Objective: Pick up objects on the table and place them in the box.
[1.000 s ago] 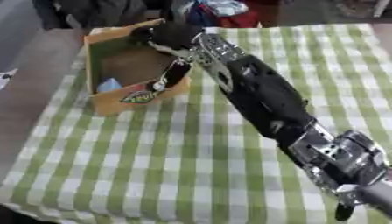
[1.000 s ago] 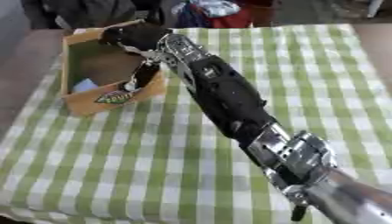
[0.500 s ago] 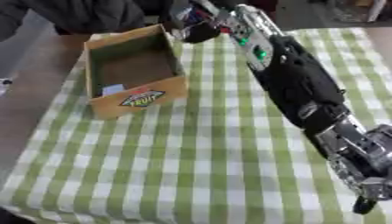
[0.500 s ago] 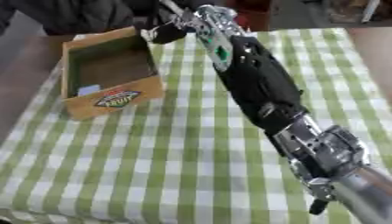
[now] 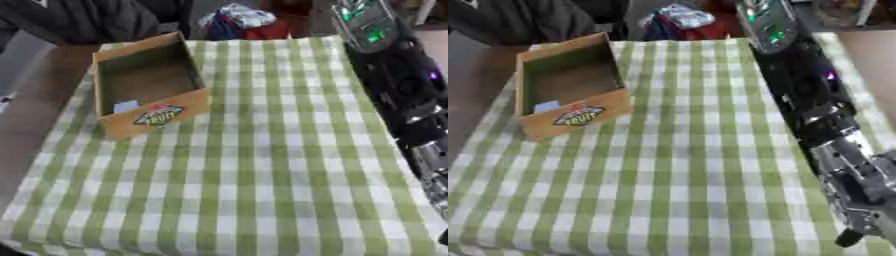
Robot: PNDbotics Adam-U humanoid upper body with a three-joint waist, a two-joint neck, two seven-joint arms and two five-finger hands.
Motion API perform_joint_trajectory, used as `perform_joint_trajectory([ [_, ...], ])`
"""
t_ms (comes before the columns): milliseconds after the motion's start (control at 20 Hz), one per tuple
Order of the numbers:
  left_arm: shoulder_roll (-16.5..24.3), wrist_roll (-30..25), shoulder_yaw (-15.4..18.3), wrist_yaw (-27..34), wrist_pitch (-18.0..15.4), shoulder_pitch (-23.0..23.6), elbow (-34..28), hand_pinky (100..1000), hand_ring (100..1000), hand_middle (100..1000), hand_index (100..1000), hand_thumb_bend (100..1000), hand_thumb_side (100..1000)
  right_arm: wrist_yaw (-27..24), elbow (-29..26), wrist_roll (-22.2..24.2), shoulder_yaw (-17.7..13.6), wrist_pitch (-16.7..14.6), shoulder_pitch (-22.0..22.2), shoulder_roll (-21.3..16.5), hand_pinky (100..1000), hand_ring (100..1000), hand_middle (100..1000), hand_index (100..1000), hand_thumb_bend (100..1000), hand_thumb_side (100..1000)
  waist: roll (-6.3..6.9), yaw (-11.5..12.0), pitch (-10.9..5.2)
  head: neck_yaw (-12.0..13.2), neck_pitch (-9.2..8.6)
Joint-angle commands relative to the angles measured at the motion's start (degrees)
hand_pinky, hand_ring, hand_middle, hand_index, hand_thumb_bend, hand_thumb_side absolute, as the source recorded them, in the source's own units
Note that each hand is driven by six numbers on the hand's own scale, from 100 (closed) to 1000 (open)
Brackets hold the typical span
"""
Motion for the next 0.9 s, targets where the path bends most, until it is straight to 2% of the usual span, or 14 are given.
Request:
perform_joint_trajectory([
  [50,1.59,0.59,0.86,-0.39,0.0,-0.25,-1.05,655,599,613,821,206,643,-8.16,-4.07,-2.54,-1.68,0.44,0.96,-3.5,637,800,865,924,100,364,-0.02,-0.74,-0.74,0.81,0.27],
  [200,1.75,1.14,1.19,-0.7,0.05,0.24,-0.97,655,601,616,821,206,641,-14.79,-10.3,-4.93,-2.2,0.11,5.1,-5.65,637,797,863,920,100,370,-0.07,-2.15,-0.77,1.66,0.27],
  [250,1.83,1.42,1.37,-0.81,0.01,0.39,-0.97,656,602,617,821,205,641,-16.81,-13.1,-5.6,-2.39,0.02,6.7,-6.36,639,797,863,918,100,431,-0.11,-2.58,-0.76,1.97,0.27],
  [300,1.91,1.71,1.55,-0.92,-0.03,0.5,-0.97,656,603,617,821,204,641,-18.54,-15.79,-6.21,-2.53,0.06,8.2,-6.98,639,797,863,917,100,376,-0.16,-2.93,-0.75,2.24,0.27],
  [400,2.11,2.36,1.98,-1.18,-0.13,0.77,-0.97,656,604,618,821,203,640,-21.05,-21.08,-7.02,-2.81,0.21,11.27,-8.02,641,797,863,915,100,380,-0.31,-3.86,-0.73,3.12,0.27],
  [650,2.29,4.16,2.91,-2.15,-0.24,1.6,-0.66,660,612,625,823,205,634,-25.39,-32.87,-9.23,-4.21,1.05,19.43,-9.14,626,765,834,894,100,382,-0.84,-6.49,-0.66,6.15,0.27],
  [900,2.55,5.53,3.35,-2.56,-0.23,2.31,-0.26,659,611,625,825,207,637,-26.39,-41.28,-10.77,-5.47,0.91,26.33,-8.41,624,756,819,882,100,388,-0.82,-8.22,-0.41,9.13,0.27],
])
